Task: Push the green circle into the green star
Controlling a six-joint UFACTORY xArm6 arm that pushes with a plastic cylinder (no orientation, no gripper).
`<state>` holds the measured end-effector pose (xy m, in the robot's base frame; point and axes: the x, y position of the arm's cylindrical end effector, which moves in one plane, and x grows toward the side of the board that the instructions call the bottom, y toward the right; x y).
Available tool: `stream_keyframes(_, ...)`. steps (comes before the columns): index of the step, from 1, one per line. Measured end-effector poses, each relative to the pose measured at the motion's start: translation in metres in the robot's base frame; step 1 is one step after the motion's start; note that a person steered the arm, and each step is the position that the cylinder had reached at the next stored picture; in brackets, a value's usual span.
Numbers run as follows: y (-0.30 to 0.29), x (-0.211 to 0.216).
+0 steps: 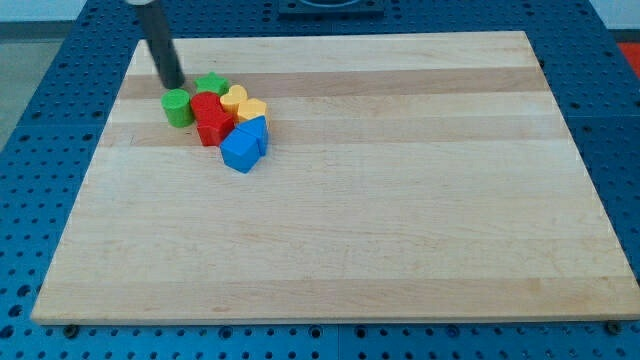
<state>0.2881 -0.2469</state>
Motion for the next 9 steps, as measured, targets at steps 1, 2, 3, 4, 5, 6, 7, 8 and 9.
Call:
stream_keyframes(1, -0.05, 0.013)
stream_keyframes(2, -0.058, 0.029)
stream_keyframes(3, -0.057, 0.063)
stream_keyframes(4, -0.051, 0.087)
stream_keyframes(5, -0.037, 0.081)
stream_keyframes(6, -0.014, 0.072)
stream_keyframes(7, 0.013, 0.072)
stream_keyframes(8, 0.033, 0.072)
stream_keyframes(9, 0.029, 0.084)
